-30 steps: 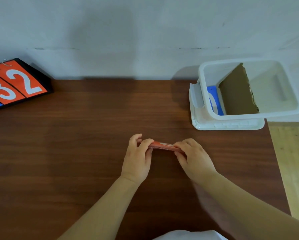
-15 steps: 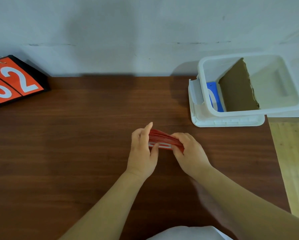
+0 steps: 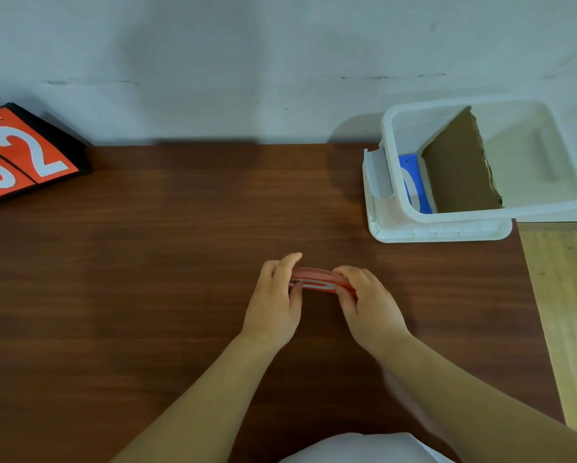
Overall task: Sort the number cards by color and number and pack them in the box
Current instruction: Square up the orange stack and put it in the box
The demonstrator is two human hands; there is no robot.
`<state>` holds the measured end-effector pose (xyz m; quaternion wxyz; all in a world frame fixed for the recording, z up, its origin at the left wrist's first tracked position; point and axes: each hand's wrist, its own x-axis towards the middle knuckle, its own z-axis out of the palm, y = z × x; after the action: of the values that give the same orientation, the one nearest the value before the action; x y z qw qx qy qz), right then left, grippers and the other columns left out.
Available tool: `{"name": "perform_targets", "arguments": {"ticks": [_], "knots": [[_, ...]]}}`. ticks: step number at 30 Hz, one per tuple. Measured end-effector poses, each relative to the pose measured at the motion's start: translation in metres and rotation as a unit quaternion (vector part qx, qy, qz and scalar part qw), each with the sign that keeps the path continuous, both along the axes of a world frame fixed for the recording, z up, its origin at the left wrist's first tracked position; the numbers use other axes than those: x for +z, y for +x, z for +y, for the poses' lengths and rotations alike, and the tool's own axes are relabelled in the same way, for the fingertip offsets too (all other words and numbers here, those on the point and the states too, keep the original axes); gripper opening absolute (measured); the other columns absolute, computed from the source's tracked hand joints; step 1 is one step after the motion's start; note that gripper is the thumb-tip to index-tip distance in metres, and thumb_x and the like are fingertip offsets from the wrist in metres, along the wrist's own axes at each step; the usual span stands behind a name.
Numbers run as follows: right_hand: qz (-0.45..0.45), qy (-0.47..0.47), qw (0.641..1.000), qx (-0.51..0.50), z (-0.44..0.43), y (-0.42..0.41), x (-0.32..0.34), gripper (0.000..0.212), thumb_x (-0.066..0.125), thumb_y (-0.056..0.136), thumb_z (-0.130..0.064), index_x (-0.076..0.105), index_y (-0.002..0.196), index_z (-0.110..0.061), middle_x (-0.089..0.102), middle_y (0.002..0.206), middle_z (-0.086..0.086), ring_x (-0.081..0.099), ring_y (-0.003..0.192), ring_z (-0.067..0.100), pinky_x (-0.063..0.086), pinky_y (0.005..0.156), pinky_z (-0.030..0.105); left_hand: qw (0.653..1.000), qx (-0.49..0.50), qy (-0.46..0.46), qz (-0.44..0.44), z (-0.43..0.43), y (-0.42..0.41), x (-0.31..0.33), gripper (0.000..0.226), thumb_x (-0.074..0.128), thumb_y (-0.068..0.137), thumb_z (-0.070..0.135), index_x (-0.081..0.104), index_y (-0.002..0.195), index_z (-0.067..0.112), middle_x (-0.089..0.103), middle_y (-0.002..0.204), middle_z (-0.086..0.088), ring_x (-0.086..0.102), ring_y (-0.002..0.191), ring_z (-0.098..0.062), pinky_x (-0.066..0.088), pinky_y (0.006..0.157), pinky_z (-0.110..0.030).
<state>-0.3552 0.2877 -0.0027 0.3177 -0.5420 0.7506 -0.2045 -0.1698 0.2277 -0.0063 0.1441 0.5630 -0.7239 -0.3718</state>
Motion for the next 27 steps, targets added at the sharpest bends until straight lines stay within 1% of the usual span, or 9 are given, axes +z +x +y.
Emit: {"name": "perform_targets", "arguments": {"ticks": [3,5,7,10,14,20,24,26,27], "knots": [[0.003,-0.030,0.999,-0.010,-0.007,0.000,0.007,0.034,0.055,0.103,-0.027,0.055,0.137,-0.031,0.055,0.122,-0.016,0.055,0.106,-0.001,0.048,0.089,0.017,1.000,0.006,-0.027,0.007,0.000,-0.002,0.006,0.053,0.058,0.101,0.021,0.037,0.148,0.037,0.038,0.130,0.013,0.052,0.105,0.000,0.043,0.081,-0.005],[0.006,-0.047,0.999,-0.015,-0.007,-0.002,0.007,0.038,0.058,0.101,-0.024,0.055,0.139,-0.030,0.053,0.125,-0.015,0.052,0.108,-0.002,0.044,0.088,0.014,0.999,0.007,-0.049,0.007,0.001,-0.003,0.005,0.050,0.060,0.100,0.020,0.042,0.145,0.035,0.035,0.137,0.009,0.052,0.113,-0.004,0.045,0.088,-0.009],[0.011,-0.037,0.999,-0.008,-0.002,-0.002,0.002,0.039,0.059,0.100,-0.023,0.055,0.138,-0.030,0.052,0.128,-0.013,0.053,0.113,0.002,0.047,0.092,0.019,0.999,0.007,-0.040,-0.001,0.004,-0.002,-0.001,0.045,0.060,0.100,0.020,0.046,0.140,0.035,0.031,0.145,0.005,0.051,0.123,-0.010,0.045,0.096,-0.016],[0.013,-0.018,1.000,0.012,0.006,-0.002,-0.008,0.034,0.058,0.100,-0.022,0.058,0.133,-0.029,0.055,0.125,-0.012,0.054,0.114,0.007,0.052,0.096,0.031,1.000,0.001,-0.025,-0.002,0.009,-0.003,-0.009,0.039,0.061,0.099,0.019,0.046,0.132,0.033,0.029,0.149,0.003,0.052,0.128,-0.018,0.047,0.097,-0.020],[0.007,-0.025,1.000,-0.001,0.002,-0.002,-0.009,0.025,0.053,0.103,-0.023,0.061,0.126,-0.029,0.058,0.116,-0.014,0.056,0.104,0.006,0.054,0.088,0.031,1.000,0.015,-0.011,0.003,0.010,-0.007,-0.009,0.039,0.063,0.098,0.019,0.044,0.131,0.030,0.023,0.159,-0.002,0.046,0.136,-0.019,0.050,0.099,-0.024],[0.004,-0.014,1.000,-0.005,-0.003,-0.001,-0.005,0.023,0.054,0.103,-0.029,0.060,0.125,-0.030,0.054,0.117,-0.015,0.056,0.099,0.003,0.052,0.082,0.022,1.000,-0.019,-0.003,0.015,0.005,-0.011,-0.005,0.069,0.061,0.098,0.016,0.026,0.152,0.039,0.034,0.136,0.005,0.053,0.107,-0.006,0.051,0.087,-0.017],[0.019,-0.023,1.000,0.008,0.001,-0.003,-0.007,0.015,0.055,0.102,-0.027,0.063,0.115,-0.026,0.055,0.109,-0.014,0.056,0.092,0.004,0.052,0.076,0.023,0.997,-0.043,-0.045,-0.034,0.007,-0.008,-0.014,0.032,0.058,0.099,0.015,0.052,0.128,0.027,0.032,0.146,-0.004,0.053,0.125,-0.021,0.054,0.096,-0.029],[0.027,-0.021,0.999,0.017,0.002,-0.003,-0.008,0.012,0.055,0.102,-0.027,0.064,0.111,-0.026,0.055,0.107,-0.013,0.056,0.090,0.005,0.051,0.073,0.023,0.998,-0.032,-0.040,-0.041,0.010,-0.011,-0.015,0.024,0.058,0.098,0.012,0.055,0.120,0.023,0.029,0.152,-0.008,0.047,0.134,-0.023,0.052,0.101,-0.031],[0.028,-0.018,0.999,0.017,0.002,-0.003,-0.008,0.012,0.055,0.102,-0.027,0.064,0.110,-0.025,0.054,0.107,-0.013,0.056,0.088,0.005,0.051,0.072,0.023,0.998,-0.030,-0.037,-0.037,0.009,-0.012,-0.013,0.024,0.058,0.098,0.011,0.056,0.119,0.022,0.033,0.148,-0.006,0.051,0.129,-0.022,0.053,0.097,-0.029]]}}
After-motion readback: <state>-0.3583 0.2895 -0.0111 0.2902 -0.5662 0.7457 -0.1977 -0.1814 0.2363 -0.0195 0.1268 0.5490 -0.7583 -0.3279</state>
